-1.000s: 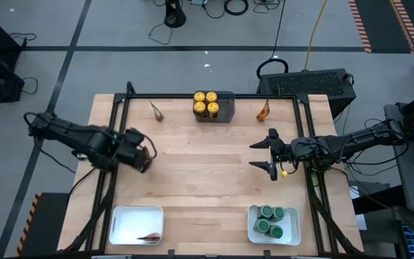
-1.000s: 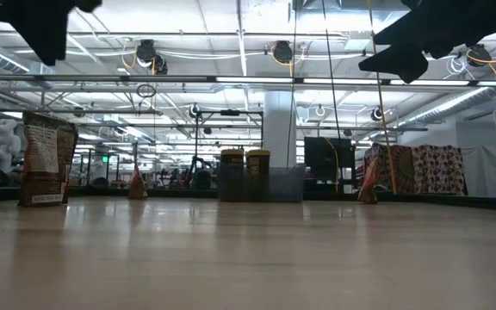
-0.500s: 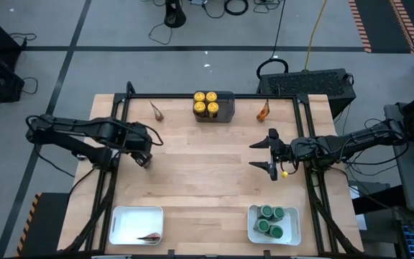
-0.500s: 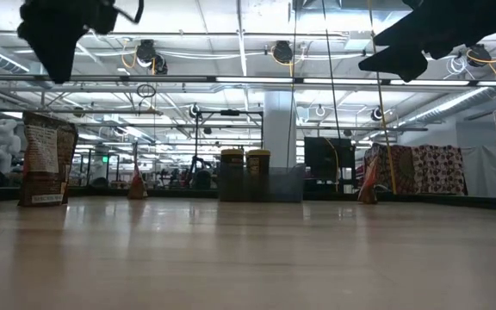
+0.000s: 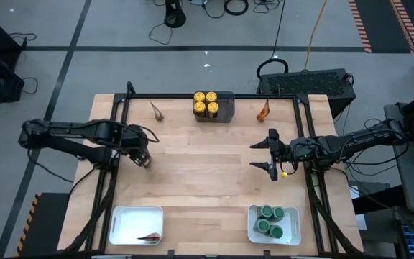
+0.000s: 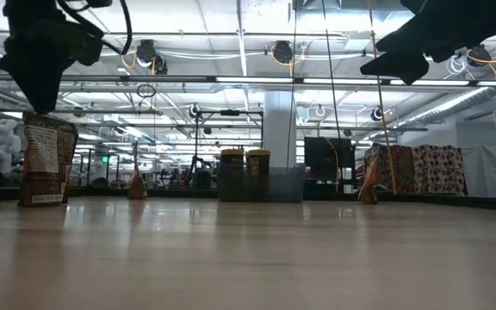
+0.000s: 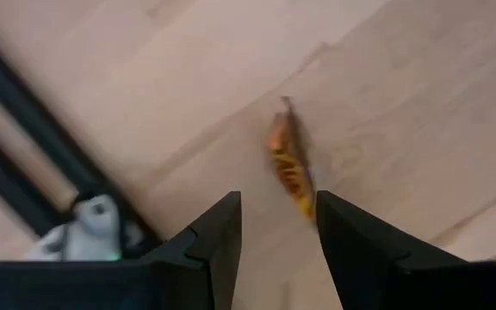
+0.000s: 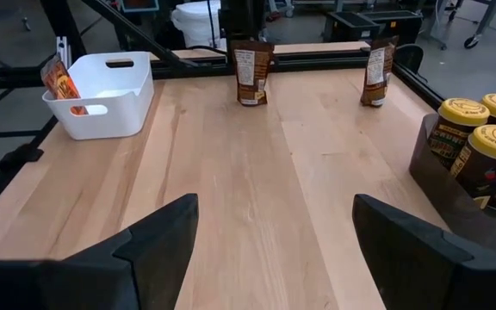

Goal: Sort spices by type
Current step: Put the bottom left orange seasoning pack into the left white bin

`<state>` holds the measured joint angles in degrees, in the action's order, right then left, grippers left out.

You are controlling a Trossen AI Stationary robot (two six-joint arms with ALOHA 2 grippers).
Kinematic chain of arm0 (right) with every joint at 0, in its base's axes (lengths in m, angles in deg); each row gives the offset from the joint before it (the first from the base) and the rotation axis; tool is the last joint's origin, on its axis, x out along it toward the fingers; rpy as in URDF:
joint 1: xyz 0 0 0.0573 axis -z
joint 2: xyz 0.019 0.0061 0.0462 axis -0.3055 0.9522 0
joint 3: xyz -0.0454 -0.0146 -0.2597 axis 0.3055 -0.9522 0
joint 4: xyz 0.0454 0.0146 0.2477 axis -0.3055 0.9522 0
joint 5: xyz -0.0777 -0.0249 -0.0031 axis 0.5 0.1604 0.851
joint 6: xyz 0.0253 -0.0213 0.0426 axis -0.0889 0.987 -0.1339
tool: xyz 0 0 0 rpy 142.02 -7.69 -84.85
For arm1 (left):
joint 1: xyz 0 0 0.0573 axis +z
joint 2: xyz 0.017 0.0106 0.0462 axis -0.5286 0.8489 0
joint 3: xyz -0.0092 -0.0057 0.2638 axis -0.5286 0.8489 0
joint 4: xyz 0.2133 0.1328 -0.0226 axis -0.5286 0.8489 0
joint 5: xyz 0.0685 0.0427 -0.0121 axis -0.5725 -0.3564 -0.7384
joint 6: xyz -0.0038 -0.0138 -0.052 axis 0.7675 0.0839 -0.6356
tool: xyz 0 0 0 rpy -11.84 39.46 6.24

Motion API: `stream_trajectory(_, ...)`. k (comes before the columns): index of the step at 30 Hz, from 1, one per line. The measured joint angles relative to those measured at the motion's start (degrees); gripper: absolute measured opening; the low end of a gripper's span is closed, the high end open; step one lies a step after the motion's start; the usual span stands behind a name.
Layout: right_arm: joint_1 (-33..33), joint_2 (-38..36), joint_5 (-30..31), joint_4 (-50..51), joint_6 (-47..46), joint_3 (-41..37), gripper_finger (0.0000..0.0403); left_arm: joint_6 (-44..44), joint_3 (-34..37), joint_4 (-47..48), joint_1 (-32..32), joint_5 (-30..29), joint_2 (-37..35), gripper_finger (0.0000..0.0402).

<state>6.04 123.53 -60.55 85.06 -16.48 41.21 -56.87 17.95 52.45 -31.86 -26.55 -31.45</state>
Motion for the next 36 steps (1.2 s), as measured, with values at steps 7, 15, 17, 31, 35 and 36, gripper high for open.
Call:
stream_trajectory(7,0.01,0.00,0.00,-0.08,0.00,0.00,0.0292,1.61,4.49,-5.86,0.40,2.31,-0.88,0.0155)
stream_trajectory(15,0.02,0.00,0.00,-0.09,-0.03,0.00,0.0292,1.68,9.18,-10.41,0.38,2.26,-0.84,0.0155)
stream_trajectory(17,0.00,0.00,0.00,-0.11,-0.03,0.00,0.0292,2.84,10.34,-11.98,0.38,2.26,-0.83,0.0155)
stream_trajectory(31,0.02,0.00,0.00,-0.11,-0.49,0.00,0.0292,10.27,11.03,-13.95,0.37,1.85,-0.77,0.0118)
stream_trajectory(35,0.02,0.00,0.00,-0.11,-0.49,0.00,0.0292,10.68,11.03,-13.94,0.35,1.85,-0.77,0.0036)
stream_trajectory(36,0.02,0.00,0.00,-0.11,-0.49,0.00,0.0292,10.66,11.03,-13.95,0.37,1.85,-0.77,0.0019)
